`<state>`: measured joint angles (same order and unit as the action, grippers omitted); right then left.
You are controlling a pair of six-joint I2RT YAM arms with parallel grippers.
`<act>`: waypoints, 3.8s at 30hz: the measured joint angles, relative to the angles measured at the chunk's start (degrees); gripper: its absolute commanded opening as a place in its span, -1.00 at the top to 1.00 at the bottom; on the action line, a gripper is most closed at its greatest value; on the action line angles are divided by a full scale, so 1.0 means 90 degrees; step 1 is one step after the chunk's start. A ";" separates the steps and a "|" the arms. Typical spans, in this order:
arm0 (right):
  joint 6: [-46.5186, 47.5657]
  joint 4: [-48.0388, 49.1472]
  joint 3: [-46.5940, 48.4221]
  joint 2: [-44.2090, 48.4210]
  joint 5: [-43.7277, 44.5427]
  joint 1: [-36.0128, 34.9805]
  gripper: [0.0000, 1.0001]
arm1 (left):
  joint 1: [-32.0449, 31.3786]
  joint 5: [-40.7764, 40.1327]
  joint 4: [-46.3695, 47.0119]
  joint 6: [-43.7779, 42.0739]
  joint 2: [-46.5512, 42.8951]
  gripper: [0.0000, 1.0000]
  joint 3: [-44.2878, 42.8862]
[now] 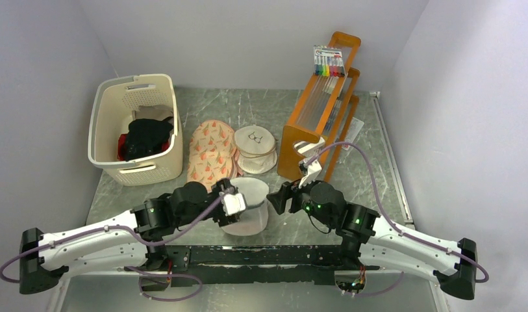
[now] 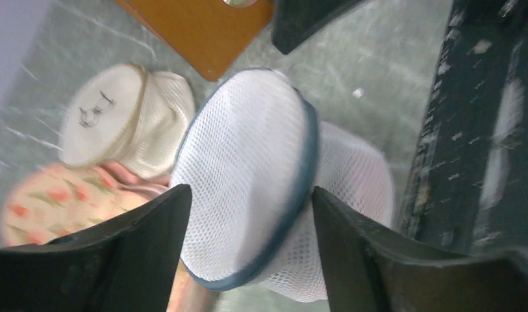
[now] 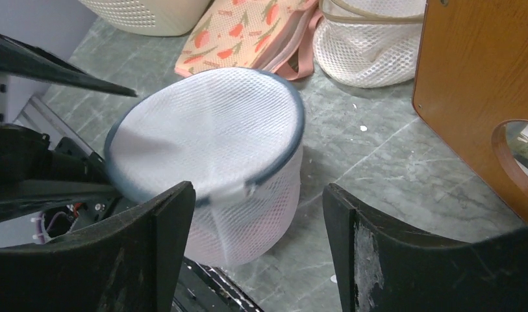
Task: Unzip the laundry bag and remove the bra
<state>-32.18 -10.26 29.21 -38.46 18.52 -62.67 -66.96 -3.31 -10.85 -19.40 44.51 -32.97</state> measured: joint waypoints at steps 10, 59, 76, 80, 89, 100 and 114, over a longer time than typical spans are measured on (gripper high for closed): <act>-0.0131 -0.0848 0.0262 0.0112 0.0432 0.0000 -0.54 | -0.0017 -0.0158 -0.0901 0.2526 0.1423 -0.81 -0.2147; 0.0651 0.0707 0.0202 -0.0986 -0.1520 0.0039 0.12 | -0.0860 -0.1598 -0.0095 0.0979 0.0610 0.86 -0.0481; 0.0619 0.1717 0.0204 -0.1846 -0.1885 0.0041 0.52 | -0.0622 -0.1530 -0.0321 0.1037 0.0959 0.86 -0.0542; 0.0585 0.1783 0.0204 -0.2033 -0.1717 0.0039 0.72 | -0.0602 -0.1484 -0.0323 0.1037 0.0962 0.86 -0.0542; 0.0362 0.1375 0.0219 -0.1919 -0.0651 0.0044 1.00 | -0.0486 -0.1353 -0.0313 0.1039 0.0967 0.87 -0.0544; 0.0478 0.0770 0.0282 -0.1608 -0.1115 0.1246 1.00 | -0.0398 -0.1212 -0.0158 0.1042 0.1178 0.30 -0.0733; 0.0911 0.1367 0.0097 -0.1110 -0.3150 0.1491 1.00 | -0.0398 -0.0974 -0.0398 0.3050 0.1137 -0.42 -0.1175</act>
<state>-23.99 2.04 30.09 -48.45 -9.82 -49.25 -70.54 -12.08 -14.44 8.05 54.74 -43.55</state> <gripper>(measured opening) 0.008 0.707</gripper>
